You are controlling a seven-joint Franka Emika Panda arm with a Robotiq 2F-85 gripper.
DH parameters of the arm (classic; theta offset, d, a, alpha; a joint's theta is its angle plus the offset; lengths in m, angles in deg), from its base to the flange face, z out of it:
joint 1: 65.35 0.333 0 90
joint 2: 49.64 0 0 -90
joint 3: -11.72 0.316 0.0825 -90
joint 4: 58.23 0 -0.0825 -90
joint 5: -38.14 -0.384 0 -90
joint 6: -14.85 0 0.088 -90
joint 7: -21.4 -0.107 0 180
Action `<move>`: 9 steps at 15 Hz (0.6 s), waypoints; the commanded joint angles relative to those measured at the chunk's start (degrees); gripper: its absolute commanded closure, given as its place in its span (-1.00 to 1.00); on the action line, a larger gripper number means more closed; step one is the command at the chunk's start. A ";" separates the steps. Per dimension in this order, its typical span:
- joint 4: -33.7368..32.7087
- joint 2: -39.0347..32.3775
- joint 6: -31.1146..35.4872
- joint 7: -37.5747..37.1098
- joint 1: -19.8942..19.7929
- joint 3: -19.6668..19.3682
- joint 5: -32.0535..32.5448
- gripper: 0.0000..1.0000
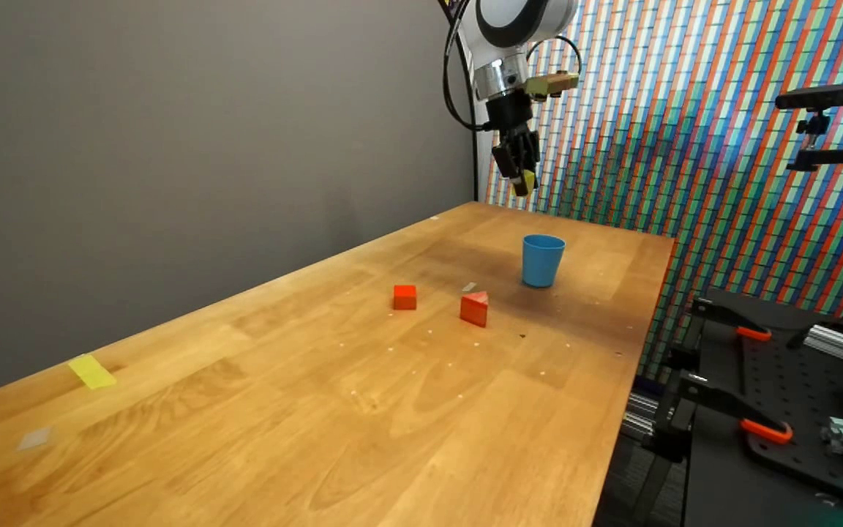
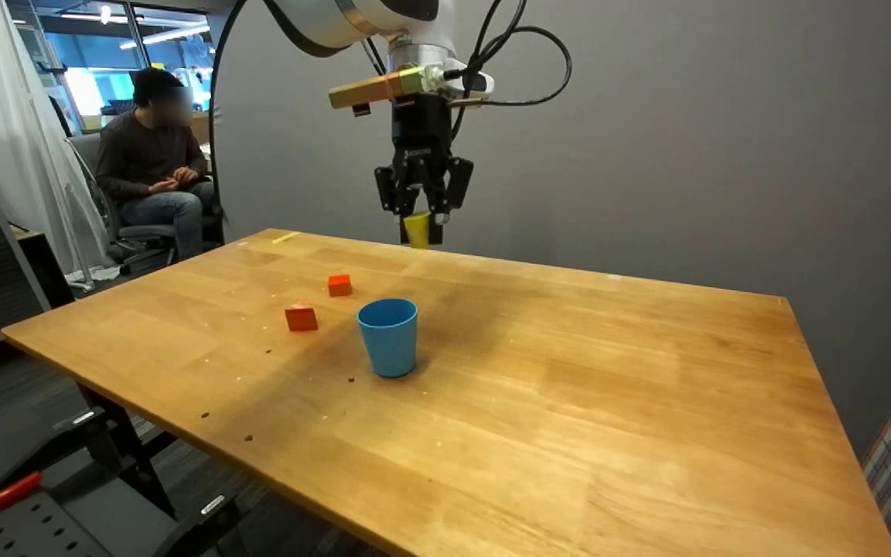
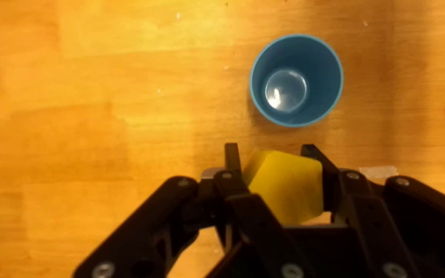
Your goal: Put the yellow block in the cup
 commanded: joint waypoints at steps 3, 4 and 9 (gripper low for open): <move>-1.03 -2.54 -6.32 -2.74 -2.23 0.60 -11.28 0.63; -0.38 -2.92 -5.77 -3.40 -2.26 0.49 -12.52 0.63; 1.83 -4.31 -2.62 -6.33 -2.58 -0.34 -15.25 0.63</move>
